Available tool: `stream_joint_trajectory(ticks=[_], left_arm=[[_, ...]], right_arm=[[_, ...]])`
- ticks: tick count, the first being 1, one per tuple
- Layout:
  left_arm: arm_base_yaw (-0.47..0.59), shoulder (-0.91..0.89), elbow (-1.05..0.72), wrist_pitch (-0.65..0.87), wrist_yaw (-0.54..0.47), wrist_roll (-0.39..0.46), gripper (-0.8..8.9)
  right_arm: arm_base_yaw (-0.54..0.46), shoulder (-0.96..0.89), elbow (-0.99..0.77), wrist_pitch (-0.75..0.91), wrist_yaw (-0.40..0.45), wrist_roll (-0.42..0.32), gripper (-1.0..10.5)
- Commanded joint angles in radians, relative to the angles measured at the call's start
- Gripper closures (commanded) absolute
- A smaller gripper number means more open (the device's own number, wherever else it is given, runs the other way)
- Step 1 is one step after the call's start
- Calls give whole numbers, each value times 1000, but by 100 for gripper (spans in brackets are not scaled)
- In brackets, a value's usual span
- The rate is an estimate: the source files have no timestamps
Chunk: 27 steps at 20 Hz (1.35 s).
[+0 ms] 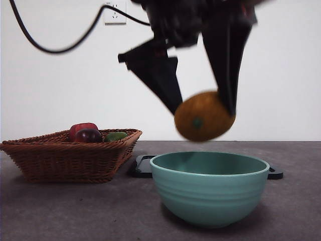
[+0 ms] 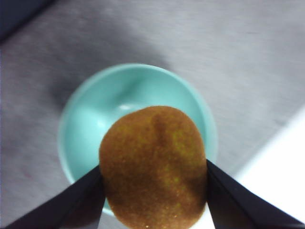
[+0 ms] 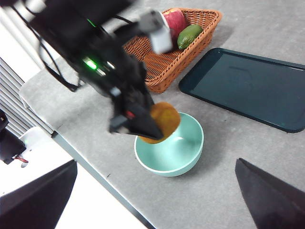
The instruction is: Pick up the wifruite, put it on the bowl, pick up the plate, put it on desk
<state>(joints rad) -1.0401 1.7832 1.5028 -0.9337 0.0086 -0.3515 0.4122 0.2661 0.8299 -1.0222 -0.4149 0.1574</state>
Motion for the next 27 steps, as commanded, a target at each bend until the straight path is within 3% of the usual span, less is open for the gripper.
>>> stream_joint_trajectory(ticks=[1,18,20,23,27], left_arm=[[-11,60,24,19,-14,-8,574],[-14,221,24,66,-13,-5,573],[-14,221,26,69,-13,-10,533],[-14,221,27,68,-13,-9,366],[-14,208,28,66,-13,-8,328]], right_arm=[[5,2,16,4,4,-13,312],[5,2,16,4,4,-13,312],[5,2,16,3,4,-13,312],[4,2,16,3,4,-13,312],[5,2,16,3,4,-13,312]])
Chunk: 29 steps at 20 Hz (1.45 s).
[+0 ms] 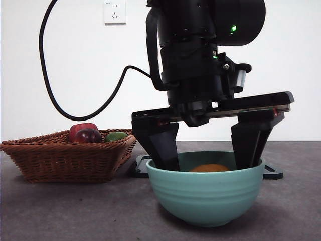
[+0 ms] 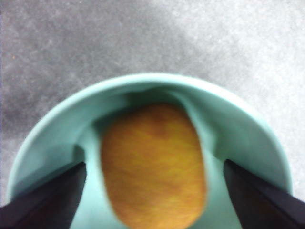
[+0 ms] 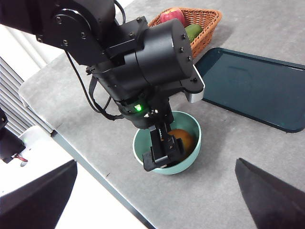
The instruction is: Pick up the wifruite, put it on the bowl, pick up the plate, put it on desk
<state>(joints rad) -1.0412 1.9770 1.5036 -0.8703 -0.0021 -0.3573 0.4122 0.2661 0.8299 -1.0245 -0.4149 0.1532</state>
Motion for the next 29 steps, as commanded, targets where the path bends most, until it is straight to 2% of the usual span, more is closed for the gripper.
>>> stream_joint_trajectory(ticks=[1,3,10,17,24,29], left_arm=[[-13,6,27,3,-2,-3,292],[-13,-15,29,3,-2,1,245],[-13,-170,29,-2,-2,5,251],[-14,-436,29,-92,-2,185,251],[-14,-689,29,-231,6,255,251],[-14,-867,16,-288,6,294,251]], right_arm=[[5,2,16,6,4,-9,312],[4,2,16,6,4,-9,312],[4,2,16,6,4,-8,312],[4,2,16,6,4,-8,312],[4,2,16,6,8,-5,312],[4,2,16,7,81,-2,312]])
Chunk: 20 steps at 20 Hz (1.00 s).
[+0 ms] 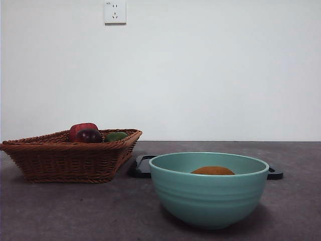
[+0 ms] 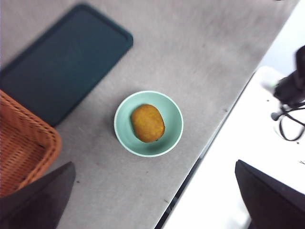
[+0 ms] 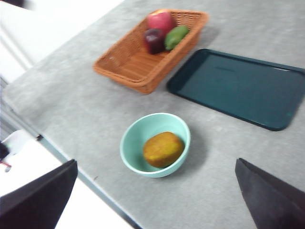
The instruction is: Pick up the wifruite, put it on the bowl, pick up the plate, put it on desk
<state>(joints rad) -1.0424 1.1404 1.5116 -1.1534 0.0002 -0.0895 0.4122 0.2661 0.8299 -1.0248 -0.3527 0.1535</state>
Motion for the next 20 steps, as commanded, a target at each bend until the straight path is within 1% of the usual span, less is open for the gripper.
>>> stream_joint_trajectory(ticks=[1,4,8,11,14,17,19,20], left_arm=[[-13,-66,-4,-14,3,30,251],[-13,-210,-87,-30,3,47,251],[-13,-412,-215,-27,3,49,251],[-13,-574,-307,-24,3,47,251],[-13,-713,-370,17,3,36,251],[-13,-785,-387,23,3,8,251],[-13,-798,-387,23,3,0,251],[-13,-799,-387,23,3,0,251]], right_arm=[[4,2,16,7,21,-2,312],[4,2,16,7,21,-1,312],[4,2,16,6,21,1,312],[4,2,16,7,21,48,312],[4,2,16,7,21,106,312],[4,2,16,7,39,129,313],[4,8,16,10,55,133,313],[4,17,16,12,58,151,313]])
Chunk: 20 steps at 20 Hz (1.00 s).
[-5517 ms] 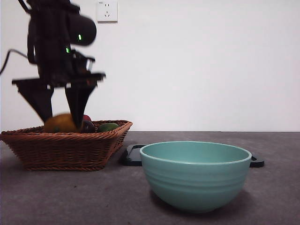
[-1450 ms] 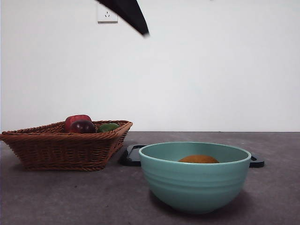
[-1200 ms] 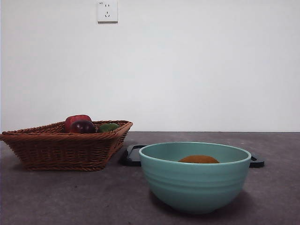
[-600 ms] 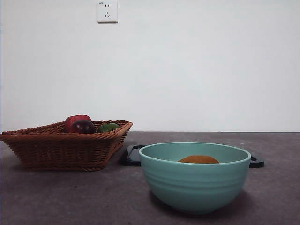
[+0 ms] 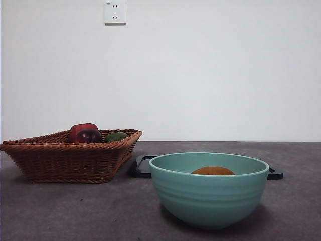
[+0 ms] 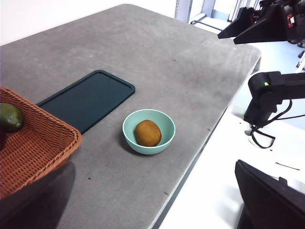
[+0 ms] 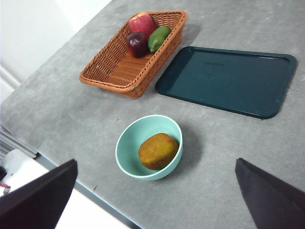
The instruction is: Pick up the wifruite, put it on the bowl, pick up the plate, put it on desk
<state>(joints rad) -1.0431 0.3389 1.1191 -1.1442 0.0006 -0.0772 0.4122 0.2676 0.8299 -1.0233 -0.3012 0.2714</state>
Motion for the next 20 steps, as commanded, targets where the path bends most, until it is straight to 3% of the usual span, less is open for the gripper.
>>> stream_joint_trajectory(ticks=[1,6,13,17,20], left_arm=[[-12,3,6,13,3,-12,251],[-12,3,6,14,3,-13,251],[-12,3,6,15,3,-5,251],[-12,3,6,16,3,-5,251],[-12,3,6,15,3,-5,251]], right_arm=[[4,32,16,19,6,48,313],[5,202,16,93,-51,103,315],[5,575,28,163,-174,102,342],[6,800,98,163,-166,76,342],[22,945,164,145,-108,66,342]])
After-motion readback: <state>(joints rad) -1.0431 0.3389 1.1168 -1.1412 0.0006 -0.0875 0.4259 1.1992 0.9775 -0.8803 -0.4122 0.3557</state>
